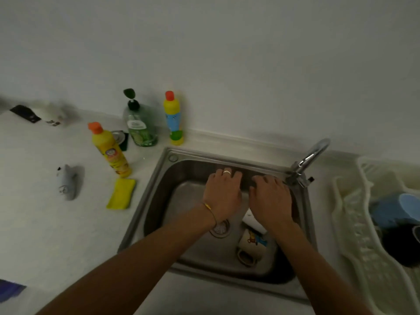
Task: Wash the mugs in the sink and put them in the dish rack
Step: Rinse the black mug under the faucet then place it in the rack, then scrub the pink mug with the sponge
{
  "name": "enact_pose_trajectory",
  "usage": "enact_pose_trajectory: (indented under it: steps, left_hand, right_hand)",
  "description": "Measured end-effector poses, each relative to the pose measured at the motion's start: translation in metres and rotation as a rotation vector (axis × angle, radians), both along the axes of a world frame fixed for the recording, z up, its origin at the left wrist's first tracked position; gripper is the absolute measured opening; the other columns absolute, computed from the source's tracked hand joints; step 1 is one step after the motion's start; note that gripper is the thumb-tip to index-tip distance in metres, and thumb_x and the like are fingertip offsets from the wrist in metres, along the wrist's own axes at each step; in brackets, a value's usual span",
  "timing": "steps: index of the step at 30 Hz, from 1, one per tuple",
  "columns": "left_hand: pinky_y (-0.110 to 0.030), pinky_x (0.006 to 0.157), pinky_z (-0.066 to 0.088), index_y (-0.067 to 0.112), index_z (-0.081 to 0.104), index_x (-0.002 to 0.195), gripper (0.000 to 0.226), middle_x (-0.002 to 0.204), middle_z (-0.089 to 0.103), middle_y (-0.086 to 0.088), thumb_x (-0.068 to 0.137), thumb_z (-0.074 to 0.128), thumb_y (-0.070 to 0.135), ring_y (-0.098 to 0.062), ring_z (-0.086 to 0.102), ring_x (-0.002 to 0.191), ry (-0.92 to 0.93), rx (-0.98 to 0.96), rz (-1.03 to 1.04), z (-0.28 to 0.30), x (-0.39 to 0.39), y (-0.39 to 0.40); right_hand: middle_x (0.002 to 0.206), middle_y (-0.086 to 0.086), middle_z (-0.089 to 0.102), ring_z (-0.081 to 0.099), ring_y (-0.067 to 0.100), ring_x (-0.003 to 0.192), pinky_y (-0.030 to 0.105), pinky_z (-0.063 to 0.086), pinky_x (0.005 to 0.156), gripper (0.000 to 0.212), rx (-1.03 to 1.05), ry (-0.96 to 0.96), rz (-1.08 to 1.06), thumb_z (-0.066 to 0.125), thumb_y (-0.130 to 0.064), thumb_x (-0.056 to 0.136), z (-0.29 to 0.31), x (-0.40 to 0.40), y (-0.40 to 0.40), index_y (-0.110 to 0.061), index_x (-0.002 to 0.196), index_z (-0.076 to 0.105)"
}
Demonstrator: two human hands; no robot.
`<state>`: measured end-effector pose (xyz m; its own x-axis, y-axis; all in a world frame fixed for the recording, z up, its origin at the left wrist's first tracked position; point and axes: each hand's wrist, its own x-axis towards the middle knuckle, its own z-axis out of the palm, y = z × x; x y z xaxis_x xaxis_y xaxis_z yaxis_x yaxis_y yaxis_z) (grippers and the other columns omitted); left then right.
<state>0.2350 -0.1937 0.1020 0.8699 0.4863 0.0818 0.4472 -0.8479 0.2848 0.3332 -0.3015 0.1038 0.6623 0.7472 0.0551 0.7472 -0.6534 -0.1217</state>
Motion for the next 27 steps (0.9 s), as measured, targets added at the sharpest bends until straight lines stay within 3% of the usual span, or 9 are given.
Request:
enact_pose_trajectory:
  steps: [3, 7, 11, 14, 17, 19, 22, 27]
  left_hand:
    - [-0.041, 0.087, 0.045, 0.016, 0.058, 0.125, 0.041, 0.120, 0.060, -0.011, 0.090, 0.049, 0.034, -0.032, 0.057, 0.108, 0.022, 0.002, 0.063, -0.002, -0.038, 0.041]
    - [-0.046, 0.094, 0.047, 0.013, 0.056, 0.134, 0.057, 0.126, 0.059, -0.015, 0.087, 0.034, 0.038, -0.036, 0.056, 0.114, 0.071, -0.048, 0.140, -0.009, -0.090, 0.088]
    - [-0.042, 0.089, 0.046, 0.019, 0.057, 0.127, 0.037, 0.123, 0.060, -0.012, 0.093, 0.053, 0.034, -0.035, 0.057, 0.113, 0.077, -0.147, 0.255, -0.023, -0.136, 0.127]
    - [-0.043, 0.087, 0.048, 0.017, 0.058, 0.124, 0.035, 0.119, 0.059, -0.014, 0.097, 0.053, 0.038, -0.036, 0.057, 0.112, 0.096, -0.245, 0.368, -0.036, -0.166, 0.151]
    - [-0.042, 0.095, 0.048, 0.017, 0.056, 0.135, 0.042, 0.126, 0.057, -0.015, 0.096, 0.056, 0.034, -0.036, 0.055, 0.118, 0.101, -0.377, 0.479, -0.052, -0.193, 0.175]
    - [-0.042, 0.099, 0.045, 0.015, 0.053, 0.140, 0.048, 0.128, 0.056, -0.018, 0.093, 0.058, 0.026, -0.039, 0.054, 0.121, 0.093, -0.444, 0.569, -0.064, -0.209, 0.189]
    - [-0.043, 0.099, 0.047, 0.013, 0.046, 0.146, 0.054, 0.130, 0.056, -0.022, 0.094, 0.057, 0.023, -0.040, 0.057, 0.118, 0.041, -0.600, 0.740, -0.076, -0.224, 0.202]
    - [-0.036, 0.082, 0.049, 0.017, 0.040, 0.150, 0.056, 0.125, 0.063, -0.015, 0.096, 0.054, 0.019, -0.030, 0.061, 0.103, -0.103, -0.796, 0.925, -0.086, -0.231, 0.208]
  right_hand:
    - [0.126, 0.002, 0.059, 0.054, 0.022, 0.117, 0.039, 0.042, 0.104, 0.031, -0.060, 0.017, 0.057, 0.051, -0.036, 0.099, -0.007, -0.035, 0.047, -0.023, 0.126, 0.056]
    - [0.130, 0.002, 0.058, 0.052, 0.023, 0.120, 0.039, 0.042, 0.103, 0.034, -0.070, 0.066, 0.122, 0.047, -0.035, 0.099, -0.015, -0.083, 0.105, -0.024, 0.130, 0.055]
    - [0.121, 0.001, 0.063, 0.058, 0.024, 0.110, 0.038, 0.046, 0.096, 0.031, -0.041, 0.200, 0.194, 0.051, -0.032, 0.096, -0.035, -0.126, 0.156, -0.024, 0.124, 0.062]
    - [0.113, 0.001, 0.069, 0.063, 0.022, 0.105, 0.034, 0.045, 0.095, 0.026, 0.001, 0.587, 0.177, 0.056, -0.021, 0.095, -0.060, -0.152, 0.192, -0.019, 0.116, 0.071]
    - [0.105, 0.003, 0.072, 0.066, 0.021, 0.098, 0.039, 0.052, 0.096, 0.020, 0.099, 1.096, -0.003, 0.061, -0.015, 0.094, -0.082, -0.172, 0.219, -0.020, 0.109, 0.075]
    - [0.101, 0.005, 0.072, 0.067, 0.020, 0.088, 0.039, 0.056, 0.091, 0.021, 0.164, 1.323, -0.131, 0.064, -0.014, 0.094, -0.090, -0.183, 0.232, -0.020, 0.112, 0.073]
    - [0.090, 0.006, 0.069, 0.064, 0.018, 0.078, 0.036, 0.054, 0.081, 0.017, 0.199, 1.505, -0.223, 0.059, -0.010, 0.098, -0.090, -0.196, 0.248, -0.021, 0.102, 0.070]
    - [0.113, 0.006, 0.072, 0.070, 0.024, 0.101, 0.043, 0.056, 0.094, 0.025, 0.235, 1.555, -0.247, 0.061, -0.019, 0.094, -0.097, -0.212, 0.260, -0.030, 0.116, 0.067]
